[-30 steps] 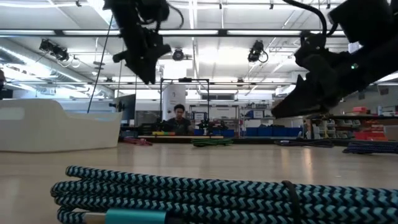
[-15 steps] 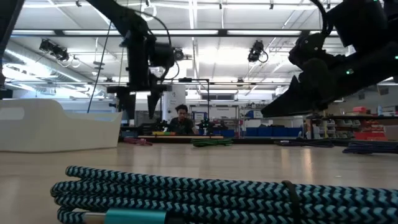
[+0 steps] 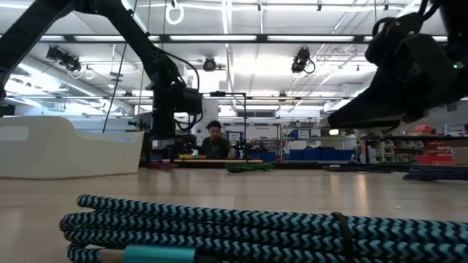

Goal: Pick and place USB-C Cables
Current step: Put the top pink charger cable into the white bin

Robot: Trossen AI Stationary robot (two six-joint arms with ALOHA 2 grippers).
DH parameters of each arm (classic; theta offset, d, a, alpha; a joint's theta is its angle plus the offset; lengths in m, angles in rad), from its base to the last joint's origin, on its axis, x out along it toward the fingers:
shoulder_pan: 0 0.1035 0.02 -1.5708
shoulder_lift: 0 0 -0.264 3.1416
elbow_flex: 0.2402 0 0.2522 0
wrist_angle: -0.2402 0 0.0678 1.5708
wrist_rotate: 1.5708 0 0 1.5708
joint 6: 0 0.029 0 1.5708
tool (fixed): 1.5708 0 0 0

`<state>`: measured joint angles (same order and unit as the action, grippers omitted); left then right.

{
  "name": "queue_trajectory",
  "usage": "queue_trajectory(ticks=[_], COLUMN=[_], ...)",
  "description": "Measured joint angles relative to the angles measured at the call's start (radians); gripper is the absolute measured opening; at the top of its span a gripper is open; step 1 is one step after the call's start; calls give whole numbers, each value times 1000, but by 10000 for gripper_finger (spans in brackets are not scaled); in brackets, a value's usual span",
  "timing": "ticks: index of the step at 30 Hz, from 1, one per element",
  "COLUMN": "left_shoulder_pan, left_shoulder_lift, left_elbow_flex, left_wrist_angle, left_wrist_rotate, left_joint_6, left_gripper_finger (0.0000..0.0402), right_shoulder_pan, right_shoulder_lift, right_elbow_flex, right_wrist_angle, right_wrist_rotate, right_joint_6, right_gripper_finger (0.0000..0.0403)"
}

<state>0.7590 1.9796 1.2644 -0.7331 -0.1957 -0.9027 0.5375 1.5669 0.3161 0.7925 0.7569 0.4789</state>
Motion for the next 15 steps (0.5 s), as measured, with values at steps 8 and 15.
queue_trajectory(ticks=[8,15], left_shoulder_pan=[-6,-11], left_shoulder_lift=[12,14], left_elbow_flex=[3,9], left_wrist_angle=[17,40], left_wrist_rotate=[22,36], left_joint_6=[117,273], left_gripper_finger=[186,39], right_shoulder_pan=[41,54], right_shoulder_lift=[0,0], right_elbow_flex=[0,0], right_wrist_angle=[0,0], right_wrist_rotate=[65,92], right_joint_6=[-4,-29], right_gripper_finger=[100,100])
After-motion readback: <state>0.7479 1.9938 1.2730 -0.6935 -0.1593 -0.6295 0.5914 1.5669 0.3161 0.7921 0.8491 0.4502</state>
